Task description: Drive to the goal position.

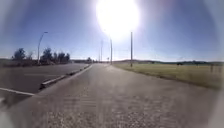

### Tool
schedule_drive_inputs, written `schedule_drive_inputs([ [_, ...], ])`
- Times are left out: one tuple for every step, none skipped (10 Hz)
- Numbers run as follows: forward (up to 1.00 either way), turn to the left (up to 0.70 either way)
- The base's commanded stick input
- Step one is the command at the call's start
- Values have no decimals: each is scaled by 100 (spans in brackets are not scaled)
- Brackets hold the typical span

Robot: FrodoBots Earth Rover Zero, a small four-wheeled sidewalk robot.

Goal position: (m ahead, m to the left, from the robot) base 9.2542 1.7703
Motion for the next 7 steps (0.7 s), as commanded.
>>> schedule_drive_inputs([
  [100, 0],
  [100, 0],
  [100, 0],
  [100, 0],
  [100, 0],
  [100, 0],
  [100, 0],
])
